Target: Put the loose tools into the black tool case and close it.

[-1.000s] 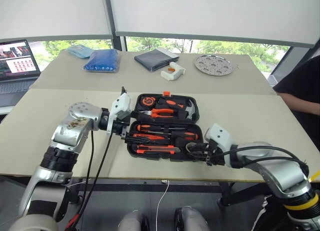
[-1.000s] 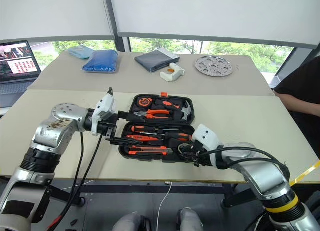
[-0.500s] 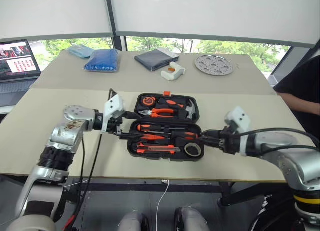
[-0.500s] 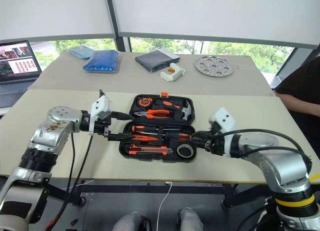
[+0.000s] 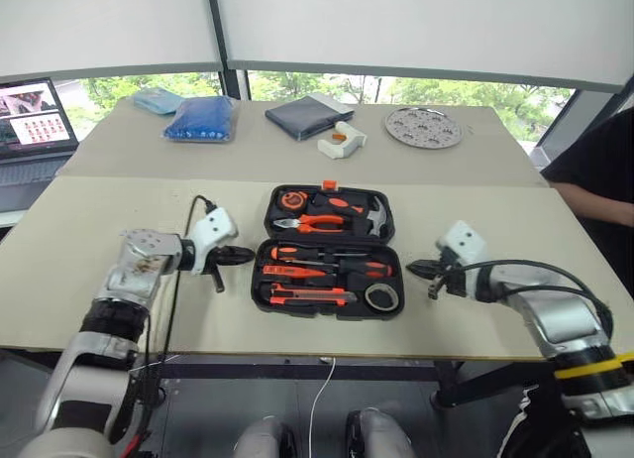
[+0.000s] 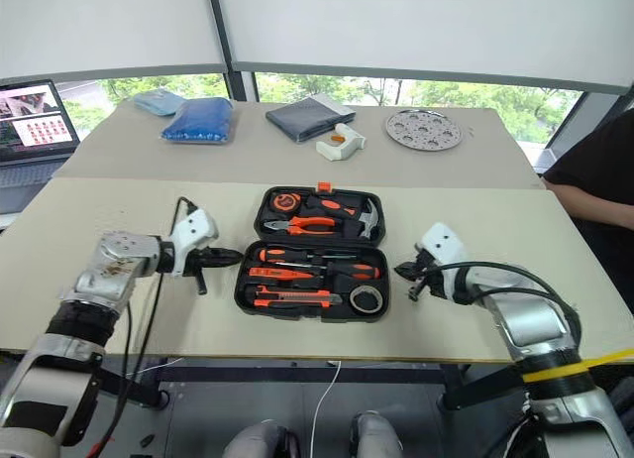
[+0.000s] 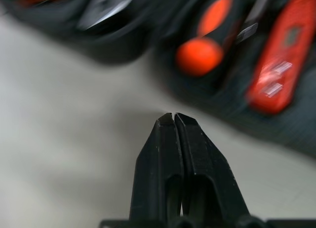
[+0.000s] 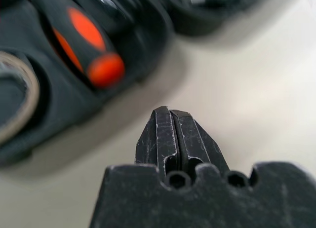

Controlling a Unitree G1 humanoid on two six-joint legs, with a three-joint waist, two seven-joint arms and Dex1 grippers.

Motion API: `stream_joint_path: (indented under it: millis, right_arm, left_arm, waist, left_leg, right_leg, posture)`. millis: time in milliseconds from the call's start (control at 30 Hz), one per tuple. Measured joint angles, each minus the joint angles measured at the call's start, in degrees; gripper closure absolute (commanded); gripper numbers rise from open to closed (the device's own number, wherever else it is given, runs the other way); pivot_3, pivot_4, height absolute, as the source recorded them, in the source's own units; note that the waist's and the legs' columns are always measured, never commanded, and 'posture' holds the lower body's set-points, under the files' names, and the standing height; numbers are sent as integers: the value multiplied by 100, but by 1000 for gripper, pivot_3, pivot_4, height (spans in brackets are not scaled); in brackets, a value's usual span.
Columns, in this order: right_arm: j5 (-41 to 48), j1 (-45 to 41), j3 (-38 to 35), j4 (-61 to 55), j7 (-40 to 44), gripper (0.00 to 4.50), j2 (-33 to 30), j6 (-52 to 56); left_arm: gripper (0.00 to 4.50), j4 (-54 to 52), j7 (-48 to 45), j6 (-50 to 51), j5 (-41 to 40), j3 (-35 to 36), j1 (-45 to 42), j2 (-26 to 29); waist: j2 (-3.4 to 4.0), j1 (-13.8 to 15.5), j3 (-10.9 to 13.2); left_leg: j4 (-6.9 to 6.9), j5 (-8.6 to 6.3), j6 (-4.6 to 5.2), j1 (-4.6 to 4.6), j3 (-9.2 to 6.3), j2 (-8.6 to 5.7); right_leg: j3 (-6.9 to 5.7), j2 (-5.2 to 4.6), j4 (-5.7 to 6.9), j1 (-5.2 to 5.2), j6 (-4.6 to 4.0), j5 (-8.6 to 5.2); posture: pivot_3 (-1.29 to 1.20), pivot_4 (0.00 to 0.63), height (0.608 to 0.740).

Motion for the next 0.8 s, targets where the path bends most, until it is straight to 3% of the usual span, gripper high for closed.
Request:
stream_joint_path:
  millis: [300, 767, 800]
  right_arm:
    - [53, 493, -192, -347, 798, 4500, -42, -402]
    - [26, 1623, -395, -1267, 743, 4500, -64, -376]
    - [27, 1646, -409, -1317, 708, 4211, -86, -342]
  left_arm:
    - [4441, -1132, -648, 673, -253, 93, 713, 315]
    - [4441, -1822, -686, 733, -351, 233, 1290, 565]
    - [4217, -1720, -659, 640, -347, 230, 1274, 569]
  waist:
    - [2, -21, 1]
    - [4, -4, 1]
    - [3, -3, 1]
  left_leg:
    - [-14, -1, -1, -1, 10, 6]
    - [-13, -1, -3, 4, 11, 5]
    - [-13, -1, -5, 7, 11, 6]
  right_leg:
    - [2, 4, 0, -12, -3, -3]
    - [8, -4, 1, -12, -5, -4]
    - [8, -5, 2, -10, -5, -4]
  posture:
    - [0, 150, 718]
    - [0, 150, 718]
    - [0, 150, 718]
